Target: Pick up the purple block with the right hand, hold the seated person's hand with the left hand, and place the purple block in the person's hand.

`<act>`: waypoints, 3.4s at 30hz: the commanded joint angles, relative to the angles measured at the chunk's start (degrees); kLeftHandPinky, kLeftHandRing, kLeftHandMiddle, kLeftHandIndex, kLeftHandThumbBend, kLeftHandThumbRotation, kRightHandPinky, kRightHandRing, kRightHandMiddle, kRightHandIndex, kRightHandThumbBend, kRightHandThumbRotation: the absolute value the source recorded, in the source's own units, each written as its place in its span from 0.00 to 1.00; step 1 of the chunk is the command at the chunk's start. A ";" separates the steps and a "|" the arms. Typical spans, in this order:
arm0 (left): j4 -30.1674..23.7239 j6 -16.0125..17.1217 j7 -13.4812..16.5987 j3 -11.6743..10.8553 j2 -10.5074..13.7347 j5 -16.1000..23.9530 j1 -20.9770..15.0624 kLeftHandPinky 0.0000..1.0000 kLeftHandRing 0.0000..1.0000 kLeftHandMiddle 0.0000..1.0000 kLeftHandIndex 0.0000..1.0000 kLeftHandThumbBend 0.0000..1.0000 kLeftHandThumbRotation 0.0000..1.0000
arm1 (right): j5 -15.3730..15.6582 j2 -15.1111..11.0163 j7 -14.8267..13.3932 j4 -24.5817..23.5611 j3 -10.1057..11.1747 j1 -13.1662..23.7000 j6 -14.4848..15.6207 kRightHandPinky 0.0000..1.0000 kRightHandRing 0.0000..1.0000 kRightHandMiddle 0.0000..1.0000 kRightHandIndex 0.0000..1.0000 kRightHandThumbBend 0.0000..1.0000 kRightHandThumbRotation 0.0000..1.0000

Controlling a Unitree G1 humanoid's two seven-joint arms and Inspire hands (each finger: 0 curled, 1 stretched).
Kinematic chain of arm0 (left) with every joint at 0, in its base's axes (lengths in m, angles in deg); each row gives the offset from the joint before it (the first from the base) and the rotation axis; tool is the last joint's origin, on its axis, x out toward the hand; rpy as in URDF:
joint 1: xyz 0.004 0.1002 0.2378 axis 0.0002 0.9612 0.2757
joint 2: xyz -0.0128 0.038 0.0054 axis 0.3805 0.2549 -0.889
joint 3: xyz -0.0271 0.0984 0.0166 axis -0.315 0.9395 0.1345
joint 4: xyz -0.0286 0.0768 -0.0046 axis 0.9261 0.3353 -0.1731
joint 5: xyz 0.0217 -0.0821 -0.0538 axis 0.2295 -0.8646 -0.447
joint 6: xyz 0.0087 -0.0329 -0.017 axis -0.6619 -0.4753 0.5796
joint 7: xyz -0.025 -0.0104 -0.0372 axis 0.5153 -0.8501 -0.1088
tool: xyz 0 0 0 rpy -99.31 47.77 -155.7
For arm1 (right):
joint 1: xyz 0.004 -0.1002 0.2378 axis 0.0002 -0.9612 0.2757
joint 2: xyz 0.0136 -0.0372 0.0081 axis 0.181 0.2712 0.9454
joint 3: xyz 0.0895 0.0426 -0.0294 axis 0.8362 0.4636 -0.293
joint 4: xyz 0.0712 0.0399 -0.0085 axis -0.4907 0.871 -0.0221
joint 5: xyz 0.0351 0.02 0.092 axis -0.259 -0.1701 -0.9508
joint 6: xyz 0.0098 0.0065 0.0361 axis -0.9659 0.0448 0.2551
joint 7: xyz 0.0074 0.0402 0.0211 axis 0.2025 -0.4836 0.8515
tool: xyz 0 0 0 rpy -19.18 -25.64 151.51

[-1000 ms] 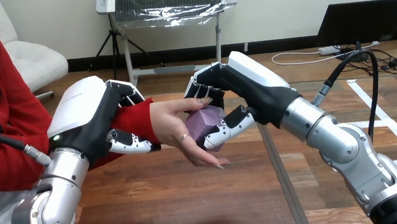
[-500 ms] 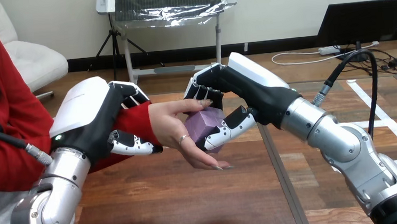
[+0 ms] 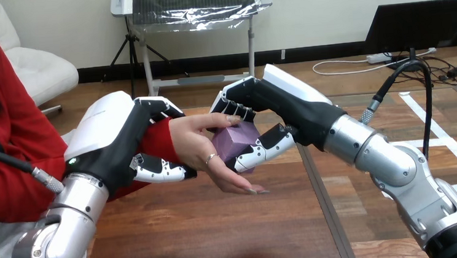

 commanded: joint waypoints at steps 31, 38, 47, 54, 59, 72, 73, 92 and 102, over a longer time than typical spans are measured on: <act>-11.15 0.30 -10.94 -3.79 2.34 -9.36 3.39 0.44 0.55 0.62 0.63 0.76 0.25 | -1.77 -0.98 -0.11 10.30 3.15 1.51 -6.76 0.49 0.53 0.56 0.58 0.56 0.93; -13.87 -0.35 -14.20 -5.08 2.70 -13.66 5.98 0.48 0.60 0.66 0.67 0.81 0.30 | -1.92 -1.37 0.06 11.06 3.38 1.01 -7.43 0.50 0.53 0.56 0.58 0.62 0.98; -17.34 0.74 -14.17 -6.06 1.08 -17.68 11.25 0.54 0.66 0.70 0.70 0.96 0.47 | -2.84 -2.00 0.88 10.54 3.78 -0.44 -6.81 0.50 0.53 0.57 0.59 0.63 0.98; -18.75 2.90 -12.05 -5.61 -0.99 -19.37 15.64 0.59 0.71 0.74 0.73 0.99 0.60 | -3.23 -2.49 1.04 10.28 4.13 -1.82 -6.75 0.50 0.54 0.58 0.60 0.63 0.98; -17.41 6.52 -9.17 -4.91 -3.13 -20.02 18.20 0.61 0.74 0.78 0.75 1.00 0.70 | -3.71 -2.61 0.99 10.07 4.48 -3.01 -6.96 0.51 0.55 0.59 0.61 0.63 0.98; -9.98 16.97 0.80 -2.84 -9.25 -17.12 24.45 0.66 0.79 0.81 0.76 0.87 0.95 | -5.53 -2.76 1.71 9.71 5.43 -6.25 -6.93 0.55 0.59 0.63 0.64 0.63 0.97; -9.50 17.57 1.25 -2.81 -9.49 -17.02 24.73 0.67 0.79 0.81 0.76 0.85 0.97 | -5.77 -2.70 1.87 9.60 5.56 -6.49 -6.93 0.55 0.60 0.63 0.64 0.63 0.97; -5.53 22.63 5.15 -3.72 -11.15 -17.00 27.85 0.69 0.77 0.79 0.76 0.66 0.96 | -7.48 -2.57 3.69 7.80 6.90 -10.32 -8.10 0.51 0.57 0.62 0.65 0.60 0.97; -5.66 22.44 5.88 -3.90 -11.89 -17.71 28.80 0.69 0.78 0.79 0.76 0.67 0.92 | -7.36 -2.59 3.32 7.35 7.13 -11.59 -9.64 0.52 0.58 0.62 0.65 0.62 0.99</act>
